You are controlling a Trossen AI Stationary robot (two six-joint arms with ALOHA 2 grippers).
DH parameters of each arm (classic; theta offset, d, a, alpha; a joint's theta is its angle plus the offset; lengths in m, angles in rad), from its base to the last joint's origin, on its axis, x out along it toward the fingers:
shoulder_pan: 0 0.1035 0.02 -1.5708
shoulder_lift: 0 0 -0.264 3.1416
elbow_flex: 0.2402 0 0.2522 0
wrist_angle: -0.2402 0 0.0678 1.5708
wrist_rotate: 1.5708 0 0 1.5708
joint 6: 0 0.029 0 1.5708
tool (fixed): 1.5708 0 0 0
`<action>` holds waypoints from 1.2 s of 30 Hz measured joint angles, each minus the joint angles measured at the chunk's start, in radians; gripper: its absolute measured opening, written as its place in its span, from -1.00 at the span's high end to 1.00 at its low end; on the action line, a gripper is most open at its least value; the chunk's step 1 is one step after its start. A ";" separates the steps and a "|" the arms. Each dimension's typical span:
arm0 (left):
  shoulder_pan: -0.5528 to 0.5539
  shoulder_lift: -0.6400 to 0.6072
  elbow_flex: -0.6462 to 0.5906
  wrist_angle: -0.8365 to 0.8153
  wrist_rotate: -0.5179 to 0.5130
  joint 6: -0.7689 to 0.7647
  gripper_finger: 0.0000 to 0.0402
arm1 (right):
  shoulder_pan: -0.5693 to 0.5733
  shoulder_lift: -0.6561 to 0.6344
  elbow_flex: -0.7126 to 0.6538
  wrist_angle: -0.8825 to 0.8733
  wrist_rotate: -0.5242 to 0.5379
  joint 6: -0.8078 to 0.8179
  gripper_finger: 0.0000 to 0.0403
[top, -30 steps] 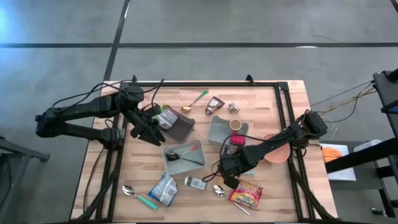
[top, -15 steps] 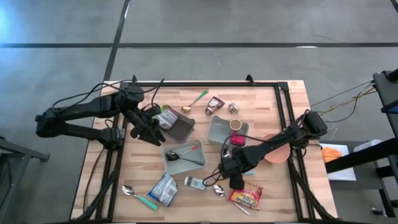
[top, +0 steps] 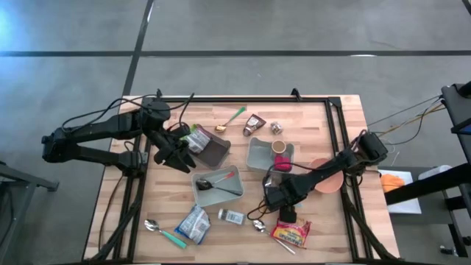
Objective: Pick & Place Food Item
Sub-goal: Put the blue spoon into the bottom gray bin
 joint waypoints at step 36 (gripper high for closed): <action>0.000 0.000 0.000 -0.004 0.001 -0.007 -0.89 | 0.078 -0.002 -0.050 0.000 0.048 0.004 0.83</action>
